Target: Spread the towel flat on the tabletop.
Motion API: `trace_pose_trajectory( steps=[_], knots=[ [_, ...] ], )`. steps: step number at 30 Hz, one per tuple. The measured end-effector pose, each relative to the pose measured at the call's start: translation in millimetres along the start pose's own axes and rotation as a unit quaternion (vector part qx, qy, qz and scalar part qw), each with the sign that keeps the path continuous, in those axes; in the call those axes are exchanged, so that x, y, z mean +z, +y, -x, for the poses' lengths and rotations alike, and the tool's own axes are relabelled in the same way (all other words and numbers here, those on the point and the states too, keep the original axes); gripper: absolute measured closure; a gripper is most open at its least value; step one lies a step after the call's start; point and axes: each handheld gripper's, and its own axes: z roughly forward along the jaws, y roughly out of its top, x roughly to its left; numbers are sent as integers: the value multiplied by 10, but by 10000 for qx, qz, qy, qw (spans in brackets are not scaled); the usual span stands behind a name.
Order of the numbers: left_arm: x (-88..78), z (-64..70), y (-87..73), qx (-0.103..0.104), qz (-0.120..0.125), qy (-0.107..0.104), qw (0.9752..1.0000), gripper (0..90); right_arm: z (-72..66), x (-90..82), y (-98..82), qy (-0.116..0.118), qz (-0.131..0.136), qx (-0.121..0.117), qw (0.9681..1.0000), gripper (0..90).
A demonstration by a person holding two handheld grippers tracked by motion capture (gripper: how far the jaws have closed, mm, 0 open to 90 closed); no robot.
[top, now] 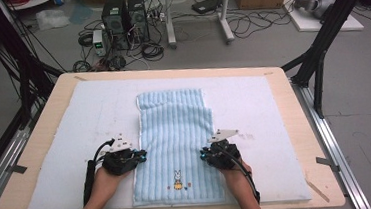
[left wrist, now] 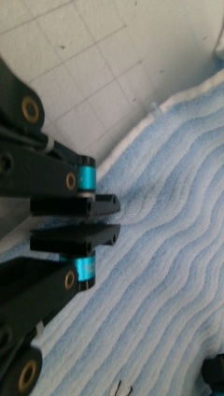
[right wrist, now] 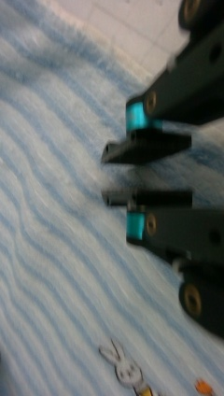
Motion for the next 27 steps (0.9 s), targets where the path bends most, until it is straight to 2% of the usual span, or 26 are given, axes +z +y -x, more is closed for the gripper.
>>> trace_pose_trajectory(
  steps=[8,14,23,24,25,26,27],
  knots=[
    [-210,159,-123,217,-215,-391,9988,867,-109,-136,-120,457,-128,-108,9988,864],
    [-351,247,-226,332,-275,-557,9975,866,-259,-242,-218,635,-221,-237,9975,863],
    [-466,291,-360,258,-166,-656,9974,855,-416,-316,-287,801,-329,-351,9956,859],
    [-466,291,-360,258,-166,-656,9974,845,-415,-318,-283,811,-319,-347,9956,844],
    [-466,271,-351,118,-154,-670,9976,803,-407,-323,-275,802,-271,-317,9959,787],
    [-466,271,-351,118,-154,-670,9976,733,-395,-334,-262,760,-165,-267,9966,748],
    [-460,243,-335,-47,-41,-582,9983,648,-376,-348,-244,710,-35,-236,9972,700]
  ],
)
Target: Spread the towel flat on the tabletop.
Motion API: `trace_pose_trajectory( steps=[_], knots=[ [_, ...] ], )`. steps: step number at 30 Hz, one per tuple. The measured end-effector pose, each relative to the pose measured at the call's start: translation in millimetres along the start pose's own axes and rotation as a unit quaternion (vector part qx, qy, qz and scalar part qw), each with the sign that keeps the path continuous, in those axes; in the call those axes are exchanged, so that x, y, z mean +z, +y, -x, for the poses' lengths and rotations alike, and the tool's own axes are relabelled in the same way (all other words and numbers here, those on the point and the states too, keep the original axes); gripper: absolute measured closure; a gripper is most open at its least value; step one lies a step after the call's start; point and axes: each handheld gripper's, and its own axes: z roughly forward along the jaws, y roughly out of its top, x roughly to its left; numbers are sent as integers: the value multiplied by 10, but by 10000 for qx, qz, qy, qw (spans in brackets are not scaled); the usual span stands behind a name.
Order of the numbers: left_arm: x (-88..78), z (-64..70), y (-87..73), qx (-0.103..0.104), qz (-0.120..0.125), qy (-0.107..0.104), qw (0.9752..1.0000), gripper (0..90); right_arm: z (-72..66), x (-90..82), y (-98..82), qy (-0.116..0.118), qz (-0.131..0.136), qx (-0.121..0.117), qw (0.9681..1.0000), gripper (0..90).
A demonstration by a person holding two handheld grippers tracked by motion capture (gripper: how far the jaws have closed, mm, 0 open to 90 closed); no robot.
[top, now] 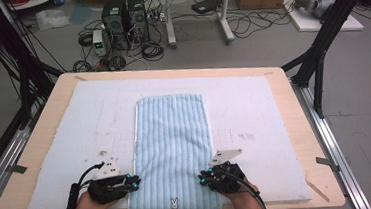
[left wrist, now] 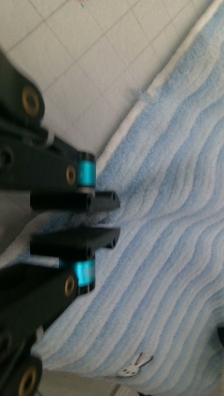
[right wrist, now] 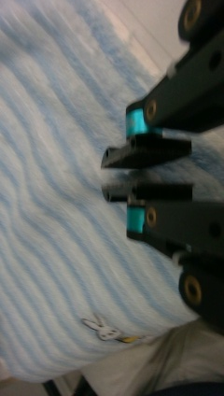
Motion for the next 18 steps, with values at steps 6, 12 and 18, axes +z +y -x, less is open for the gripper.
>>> trace_pose_trajectory(
  steps=[6,12,18],
  knots=[
    [-17,-187,174,-294,601,302,9973,494,247,31,152,-565,493,233,9969,617],
    [-38,-369,394,-414,865,502,9941,488,376,226,201,-668,96,175,9976,735],
    [-11,-619,517,-673,835,754,9914,458,360,206,183,-477,-204,-76,9986,882]
  ],
)
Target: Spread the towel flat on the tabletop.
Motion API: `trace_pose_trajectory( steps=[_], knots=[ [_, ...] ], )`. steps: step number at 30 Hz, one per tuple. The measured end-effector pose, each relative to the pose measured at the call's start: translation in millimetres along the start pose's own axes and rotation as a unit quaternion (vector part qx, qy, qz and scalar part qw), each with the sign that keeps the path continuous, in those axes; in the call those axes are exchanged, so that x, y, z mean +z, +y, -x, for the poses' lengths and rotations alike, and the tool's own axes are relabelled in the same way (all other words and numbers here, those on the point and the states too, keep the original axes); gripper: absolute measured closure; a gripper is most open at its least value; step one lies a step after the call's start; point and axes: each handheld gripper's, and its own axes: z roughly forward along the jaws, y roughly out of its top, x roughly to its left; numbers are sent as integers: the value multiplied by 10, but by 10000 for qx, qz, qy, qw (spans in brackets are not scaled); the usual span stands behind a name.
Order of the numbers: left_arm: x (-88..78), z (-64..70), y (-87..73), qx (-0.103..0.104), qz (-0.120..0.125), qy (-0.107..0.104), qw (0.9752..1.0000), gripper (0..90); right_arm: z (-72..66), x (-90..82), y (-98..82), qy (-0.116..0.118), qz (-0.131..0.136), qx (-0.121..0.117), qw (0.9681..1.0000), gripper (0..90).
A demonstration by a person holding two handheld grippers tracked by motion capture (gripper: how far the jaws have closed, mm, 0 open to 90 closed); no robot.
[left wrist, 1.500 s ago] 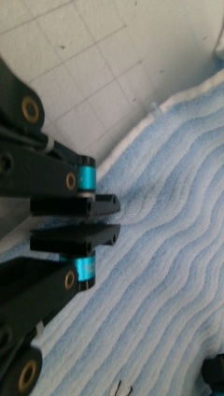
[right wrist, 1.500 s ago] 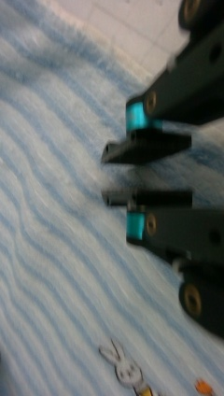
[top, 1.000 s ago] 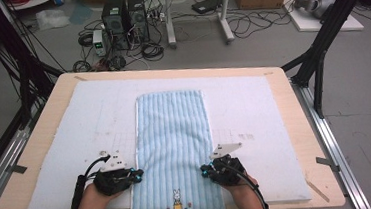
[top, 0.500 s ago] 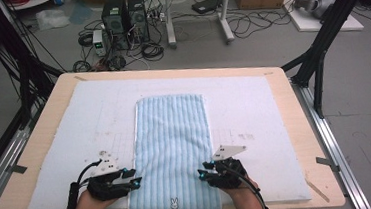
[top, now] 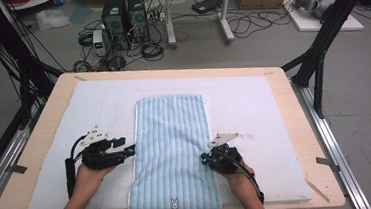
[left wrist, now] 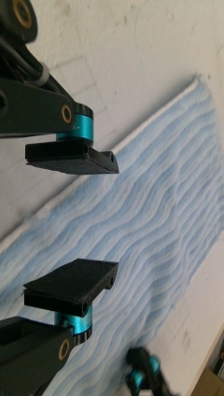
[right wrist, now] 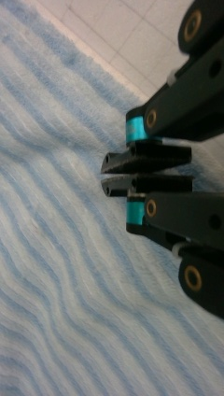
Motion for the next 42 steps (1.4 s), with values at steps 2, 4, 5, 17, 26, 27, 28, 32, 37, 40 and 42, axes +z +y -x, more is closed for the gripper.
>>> trace_pose_trajectory(
  steps=[2,4,5,17,26,27,28,32,37,40,42],
  knots=[
    [55,-93,64,-91,8,82,9999,454,4,-30,-13,136,-82,-51,9999,884],
    [120,-158,126,-172,31,153,9997,440,13,-50,-26,234,-112,-54,9996,879],
    [159,-185,161,-170,15,202,9997,428,23,-52,-24,272,-113,-70,9995,856],
    [752,-551,560,-51,-122,909,9958,409,295,-97,107,116,544,-42,9984,625],
    [1141,-825,588,-679,-68,1394,9879,584,391,-138,69,43,588,10,9983,602],
    [1177,-832,577,-745,-33,1428,9869,602,385,-139,72,35,582,27,9983,602],
    [1177,-832,577,-745,-33,1428,9869,611,385,-139,72,35,582,27,9983,602],
    [1360,-825,562,-655,-242,1396,9877,621,396,-130,87,-25,609,55,9981,595],
    [1460,-768,604,-399,-421,1579,9857,730,441,-83,98,-29,613,100,9981,592],
    [1486,-758,644,-282,-541,1934,9792,874,441,-41,132,-30,577,86,9983,589],
    [1513,-751,649,-308,-498,2046,9771,877,442,-14,167,-63,589,55,9982,588]
  ],
)
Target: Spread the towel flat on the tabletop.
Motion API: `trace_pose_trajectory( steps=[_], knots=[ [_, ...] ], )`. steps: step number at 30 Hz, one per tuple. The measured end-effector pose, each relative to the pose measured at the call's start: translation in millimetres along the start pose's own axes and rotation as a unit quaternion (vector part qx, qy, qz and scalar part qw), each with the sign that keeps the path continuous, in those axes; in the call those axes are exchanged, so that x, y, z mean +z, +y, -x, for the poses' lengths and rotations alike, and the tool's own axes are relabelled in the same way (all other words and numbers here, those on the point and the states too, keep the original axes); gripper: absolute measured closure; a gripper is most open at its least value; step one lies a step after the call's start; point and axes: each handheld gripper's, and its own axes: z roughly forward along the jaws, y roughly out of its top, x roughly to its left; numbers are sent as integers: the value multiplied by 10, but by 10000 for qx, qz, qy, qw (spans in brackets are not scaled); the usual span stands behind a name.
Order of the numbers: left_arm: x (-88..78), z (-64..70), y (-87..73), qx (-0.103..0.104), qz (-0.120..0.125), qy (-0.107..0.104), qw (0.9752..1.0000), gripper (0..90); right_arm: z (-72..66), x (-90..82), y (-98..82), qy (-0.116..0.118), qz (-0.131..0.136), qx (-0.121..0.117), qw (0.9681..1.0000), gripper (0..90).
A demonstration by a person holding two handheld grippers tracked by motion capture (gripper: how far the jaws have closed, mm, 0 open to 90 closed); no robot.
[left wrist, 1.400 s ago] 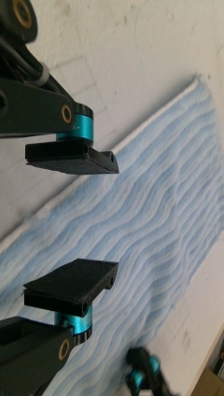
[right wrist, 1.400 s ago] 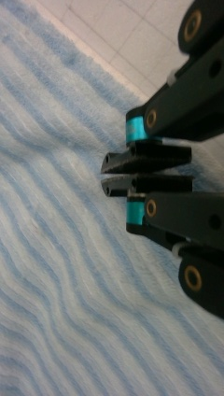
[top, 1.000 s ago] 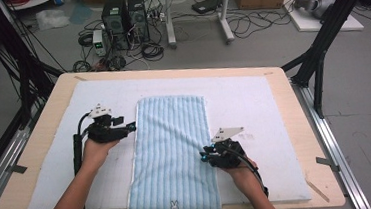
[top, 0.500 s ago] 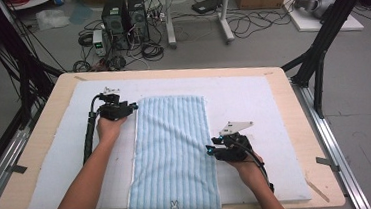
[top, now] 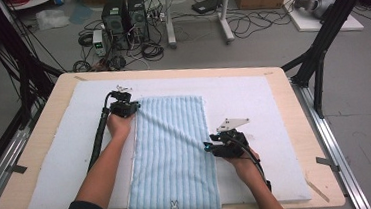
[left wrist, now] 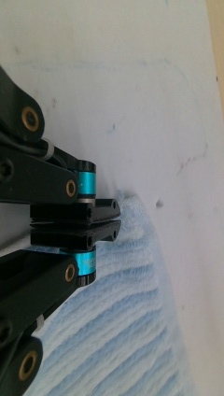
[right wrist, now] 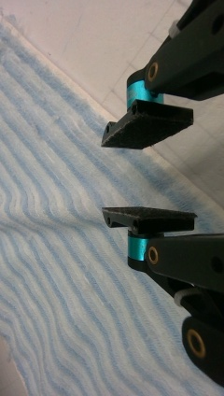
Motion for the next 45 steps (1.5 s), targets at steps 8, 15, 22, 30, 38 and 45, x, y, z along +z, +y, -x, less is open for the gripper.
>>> trace_pose_trajectory(
  steps=[8,15,22,30,38,45],
  knots=[
    [-135,-94,-9,-184,199,-438,9987,555,303,232,261,-444,103,150,9988,541],
    [-249,-133,17,-102,171,-805,9966,546,684,586,453,-857,78,828,9928,581],
    [-242,-109,9,-74,67,-918,9957,550,754,801,540,-1062,-268,868,9902,866],
    [-120,34,-51,203,-199,-950,9951,599,812,752,542,-1815,-464,938,9778,802],
    [-14,141,-21,331,-3,-760,9966,865,868,602,532,-1749,-128,1203,9771,641],
    [27,90,6,-14,29,-670,9977,773,815,550,479,-1503,-116,1061,9829,628]
  ],
)
